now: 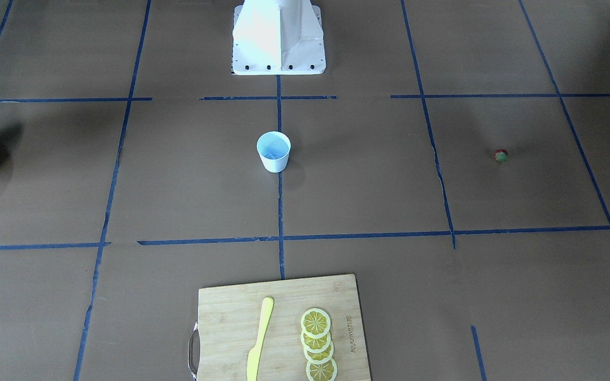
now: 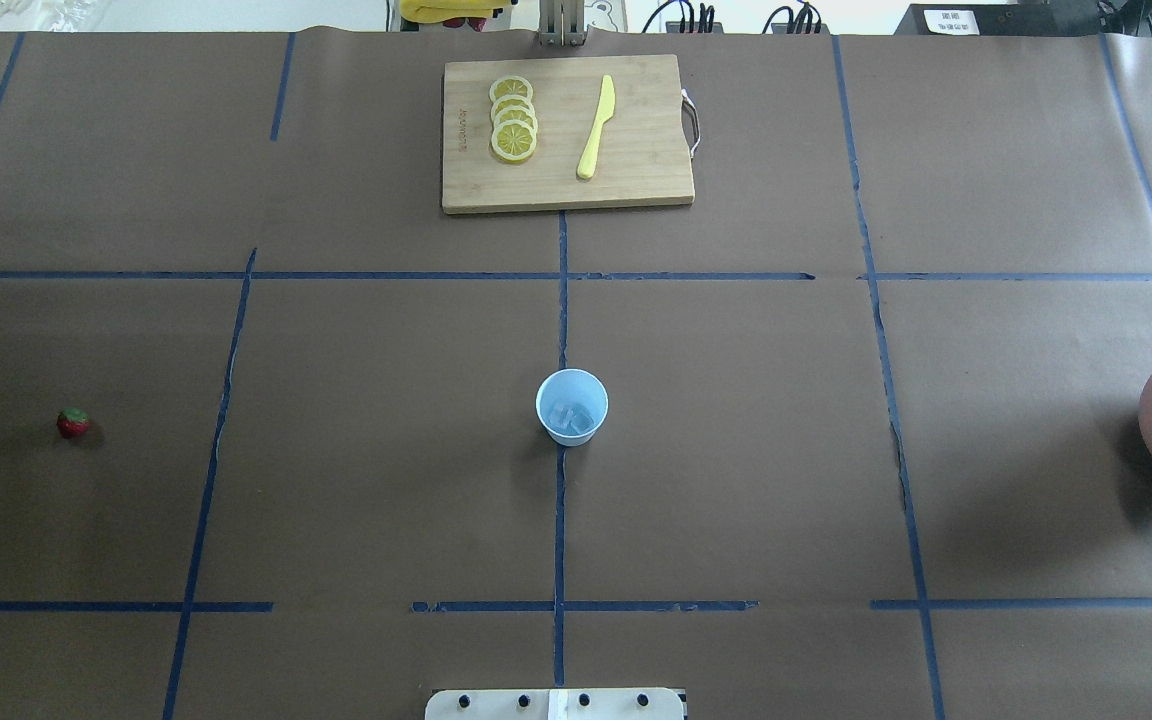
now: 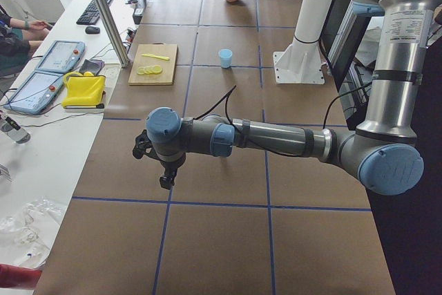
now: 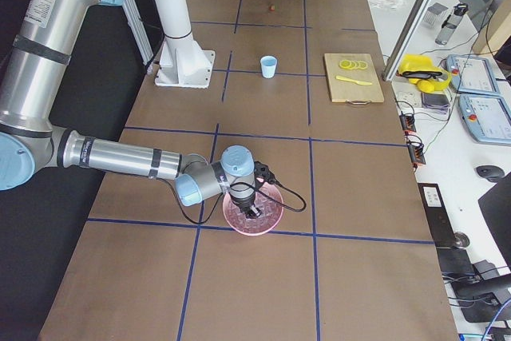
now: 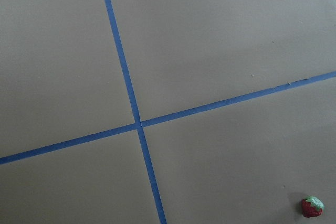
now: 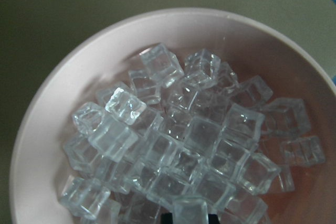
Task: Put ice and strawberries in cup
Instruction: 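Grasp a third ice cube from the pink bowl with the right gripper, then carry the third ice cube with the right gripper over the cup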
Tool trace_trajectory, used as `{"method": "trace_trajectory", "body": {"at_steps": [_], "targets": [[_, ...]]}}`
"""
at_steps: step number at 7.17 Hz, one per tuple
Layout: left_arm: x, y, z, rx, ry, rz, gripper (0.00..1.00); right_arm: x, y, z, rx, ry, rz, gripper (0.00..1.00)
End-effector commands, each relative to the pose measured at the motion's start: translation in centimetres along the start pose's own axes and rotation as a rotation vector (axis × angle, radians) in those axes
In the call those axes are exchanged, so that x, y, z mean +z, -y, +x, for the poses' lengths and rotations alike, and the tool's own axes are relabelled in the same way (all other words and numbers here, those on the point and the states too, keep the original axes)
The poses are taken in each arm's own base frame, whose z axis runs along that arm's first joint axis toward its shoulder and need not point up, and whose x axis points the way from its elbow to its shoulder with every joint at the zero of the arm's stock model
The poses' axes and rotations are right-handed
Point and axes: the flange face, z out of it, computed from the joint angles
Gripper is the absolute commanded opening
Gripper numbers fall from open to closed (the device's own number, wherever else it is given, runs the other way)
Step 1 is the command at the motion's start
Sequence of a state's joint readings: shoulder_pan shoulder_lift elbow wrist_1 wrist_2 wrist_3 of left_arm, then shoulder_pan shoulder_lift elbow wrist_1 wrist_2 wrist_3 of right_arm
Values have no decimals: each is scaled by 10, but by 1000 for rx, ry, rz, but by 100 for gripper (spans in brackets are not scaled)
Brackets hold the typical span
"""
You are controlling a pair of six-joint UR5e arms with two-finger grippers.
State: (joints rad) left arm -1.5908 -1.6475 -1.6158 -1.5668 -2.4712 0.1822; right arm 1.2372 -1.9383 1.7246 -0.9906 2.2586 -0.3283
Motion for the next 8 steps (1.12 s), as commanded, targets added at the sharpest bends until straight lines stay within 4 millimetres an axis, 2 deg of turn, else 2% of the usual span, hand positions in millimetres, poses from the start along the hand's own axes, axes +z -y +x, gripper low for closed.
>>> {"method": "trace_trajectory", "body": {"at_steps": [1, 2, 3, 4, 5, 6, 7, 8], "targets": [[0, 0, 0, -2, 0, -1, 100, -27, 36, -4, 175, 4, 41, 2], [0, 0, 0, -1, 0, 0, 100, -41, 74, -3, 426, 4, 96, 1], [0, 0, 0, -2, 0, -1, 100, -53, 116, -3, 539, 20, 149, 0], [1, 0, 0, -1, -1, -2, 100, -60, 160, -9, 548, 39, 185, 0], [1, 0, 0, -1, -1, -2, 100, -55, 216, -36, 598, 81, 196, 1], [0, 0, 0, -2, 0, -1, 100, -47, 275, -73, 680, 117, 210, 1], [1, 0, 0, -1, -1, -2, 100, -32, 315, -111, 704, 123, 216, 1], [1, 0, 0, -1, -1, -2, 100, -18, 366, -163, 748, 122, 203, 1]]}}
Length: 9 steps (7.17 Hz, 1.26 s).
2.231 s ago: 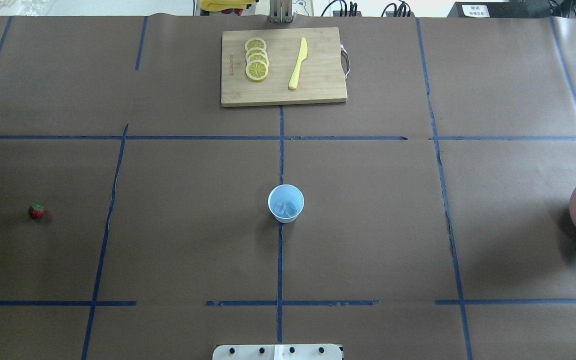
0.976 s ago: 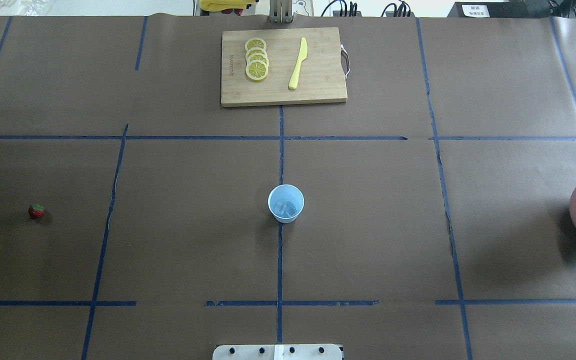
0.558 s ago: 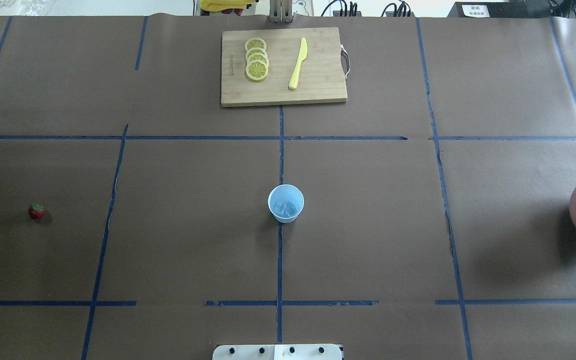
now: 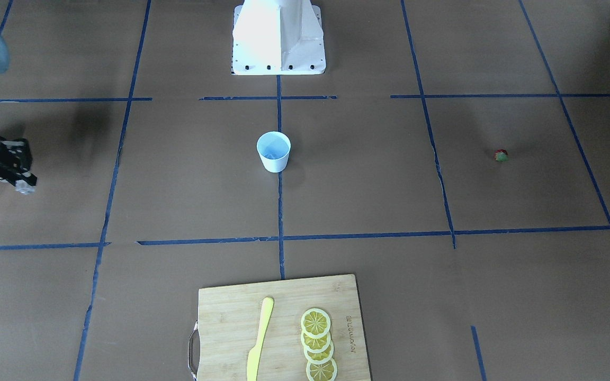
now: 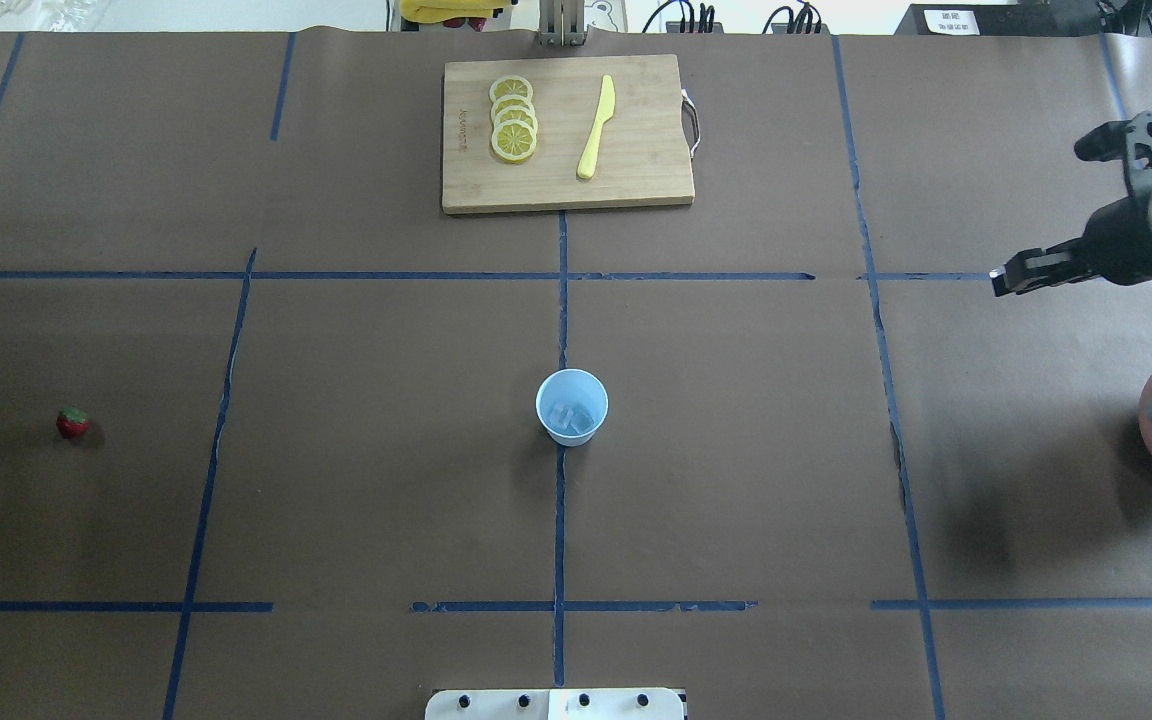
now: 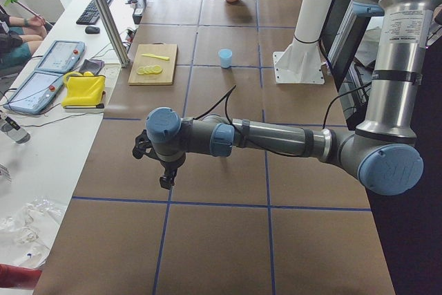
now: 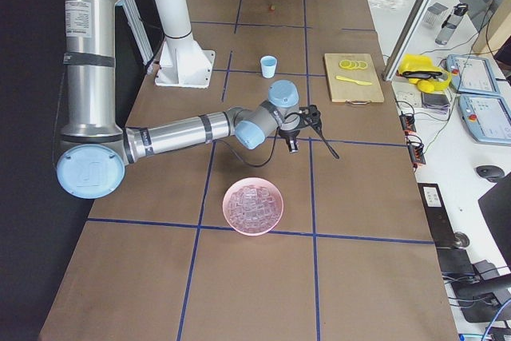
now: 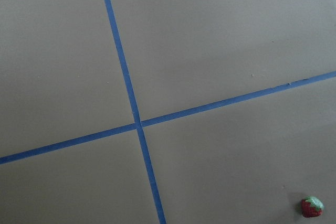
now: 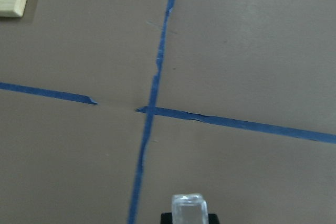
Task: Put ice and strawberries in cup
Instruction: 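Carry the third ice cube with the right gripper over the cup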
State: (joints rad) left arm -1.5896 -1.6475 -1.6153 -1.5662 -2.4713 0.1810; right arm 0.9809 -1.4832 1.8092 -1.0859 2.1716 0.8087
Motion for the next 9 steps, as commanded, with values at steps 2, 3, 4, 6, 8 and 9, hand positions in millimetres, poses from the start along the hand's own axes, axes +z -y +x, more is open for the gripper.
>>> {"method": "trace_trajectory", "body": {"at_steps": [2, 3, 4, 6, 8, 9], "targets": [[0, 0, 0, 0, 0, 0, 100, 64, 2, -261, 119, -101, -25, 1], [0, 0, 0, 0, 0, 0, 100, 57, 8, -339, 156, -128, -8, 1], [0, 0, 0, -2, 0, -1, 100, 50, 7, -396, 212, -110, -22, 1], [2, -1, -2, -5, -1, -4, 100, 64, -21, -443, 222, -117, -14, 2], [2, -1, -1, -4, -1, -5, 100, 73, -31, -442, 230, -176, -33, 6], [2, -1, -1, -4, -1, -5, 100, 73, -32, -440, 235, -196, -39, 9]]}}
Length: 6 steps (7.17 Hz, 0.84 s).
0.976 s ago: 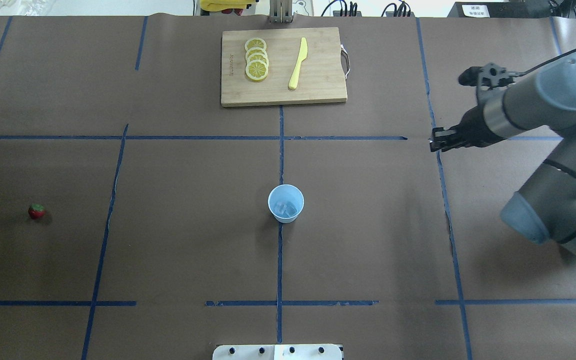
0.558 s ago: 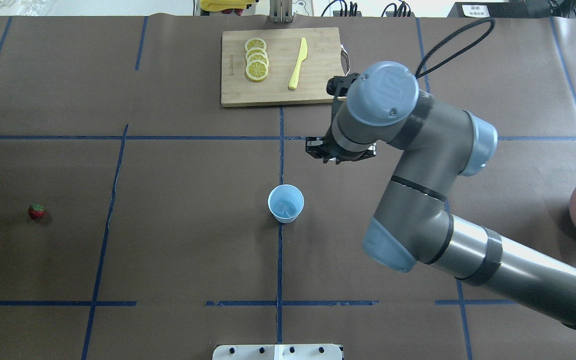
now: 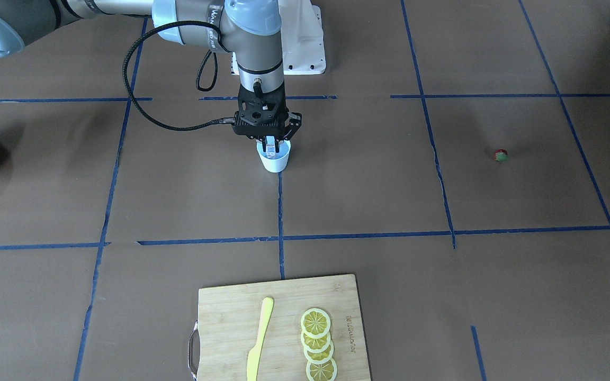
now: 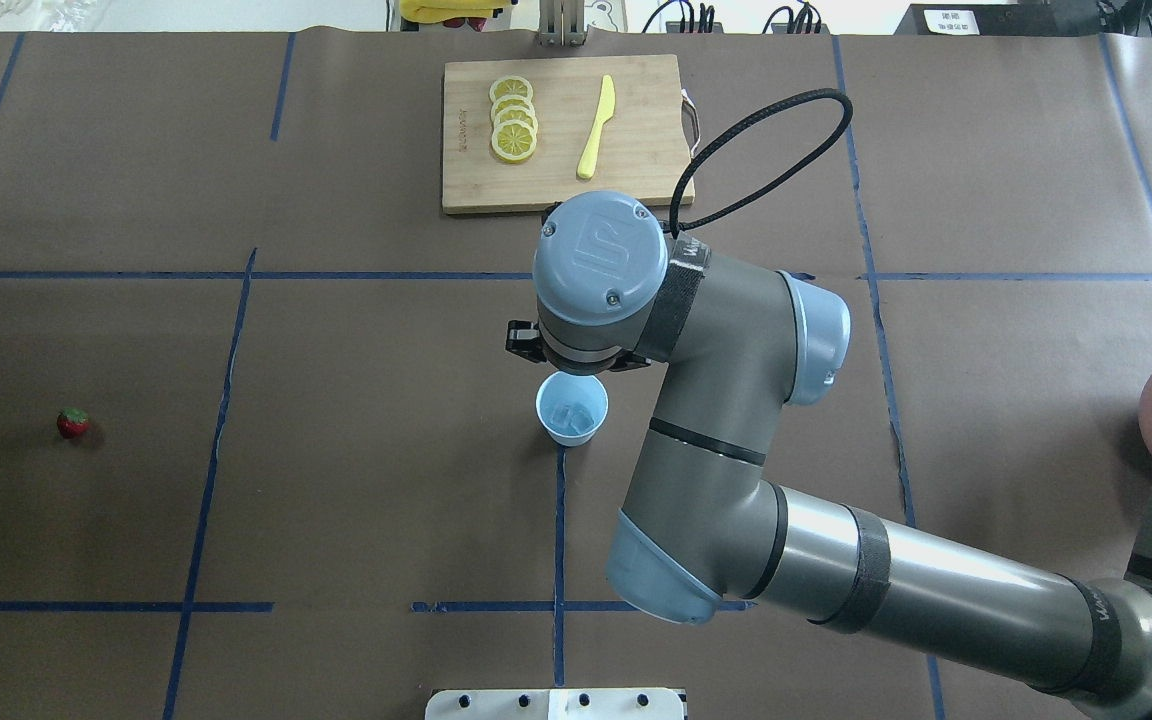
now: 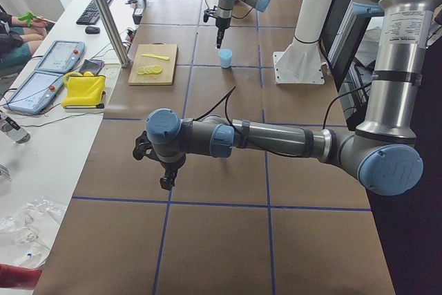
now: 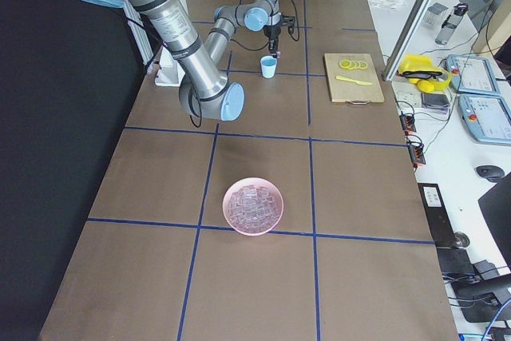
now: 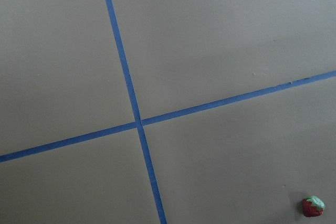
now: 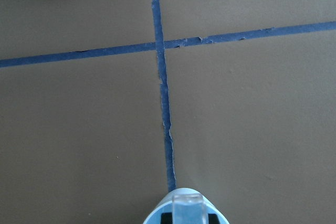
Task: Put ice and strawberries in cup
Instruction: 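Carry the third ice cube with the right gripper over the cup, then open the right gripper to drop the ice cube into the cup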
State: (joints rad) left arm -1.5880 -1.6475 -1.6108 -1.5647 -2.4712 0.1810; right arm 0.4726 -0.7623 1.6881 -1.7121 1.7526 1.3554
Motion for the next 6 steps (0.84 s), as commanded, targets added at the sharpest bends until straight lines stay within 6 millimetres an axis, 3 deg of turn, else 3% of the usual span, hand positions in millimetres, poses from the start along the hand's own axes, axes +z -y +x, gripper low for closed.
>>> {"method": "trace_trajectory", "body": {"at_steps": [1, 2, 3, 4, 6], "targets": [[0, 0, 0, 0, 0, 0, 100, 3, -8, 0, 1, -34, -12, 12], [1, 0, 0, 0, 0, 0, 100, 4, -12, -2, -3, -32, -18, 22], [0, 1, 0, 0, 0, 0, 100, 5, -15, -3, -7, -32, -21, 47], [1, 0, -1, -1, 0, -1, 100, 6, -18, -4, -11, -31, -22, 96], [2, 0, -1, -1, -1, -3, 100, 6, -22, -5, -15, -29, -26, 98]]}}
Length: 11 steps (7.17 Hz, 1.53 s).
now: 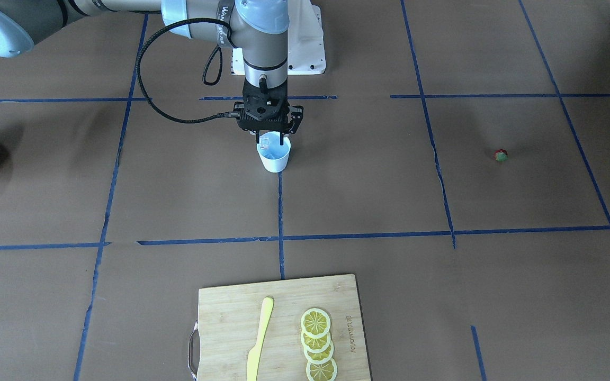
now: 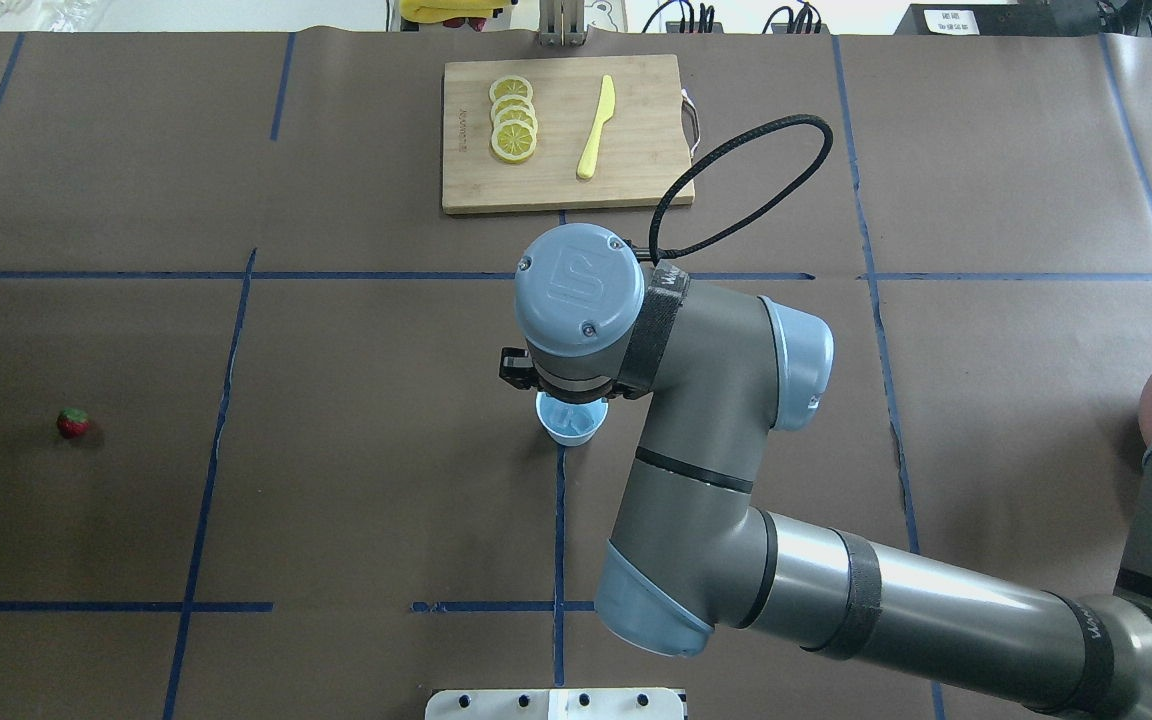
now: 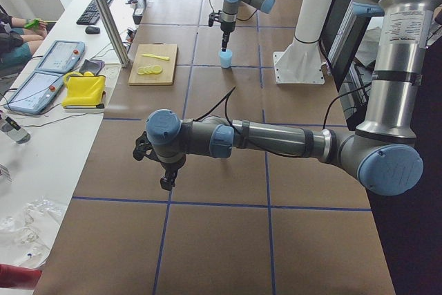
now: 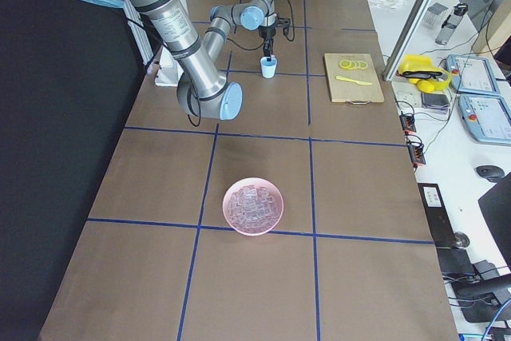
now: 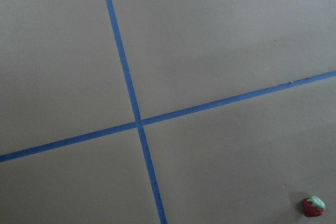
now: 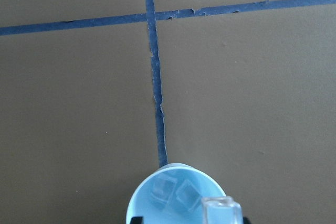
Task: Put ice and strawberries in cup
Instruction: 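Open the right gripper to drop the ice cube into the cup, then raise the right gripper and withdraw it toward the ice bowl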
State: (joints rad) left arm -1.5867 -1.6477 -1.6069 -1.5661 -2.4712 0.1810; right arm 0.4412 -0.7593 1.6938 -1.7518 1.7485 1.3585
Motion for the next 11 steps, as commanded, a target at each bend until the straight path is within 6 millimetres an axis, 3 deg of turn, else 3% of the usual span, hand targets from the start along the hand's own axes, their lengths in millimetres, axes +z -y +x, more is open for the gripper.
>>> {"method": "trace_trajectory", "body": {"at_steps": [1, 2, 3, 6, 7, 8, 9, 11], "targets": [[1, 0, 0, 0, 0, -1, 100, -1, -2, -1, -2, 3, -1, 99], [0, 0, 0, 1, 0, 0, 100, -2, -3, -2, -3, 6, -3, 98], [0, 0, 0, 1, 0, 0, 100, -12, -8, -16, 6, 28, -4, 98], [0, 2, 2, 14, 3, 1, 100, -12, -5, -12, -2, 28, -4, 99], [9, 5, 9, 49, 5, -3, 100, -21, 32, 5, -16, 22, 19, 99], [15, 10, 16, 93, 9, 14, 100, -34, 78, 34, -39, 30, -8, 99], [20, 11, 19, 97, 4, 8, 100, -46, 124, 76, -60, 39, -41, 99], [17, 13, 24, 106, 4, 14, 100, -60, 209, 192, -178, 26, -61, 99]]}}
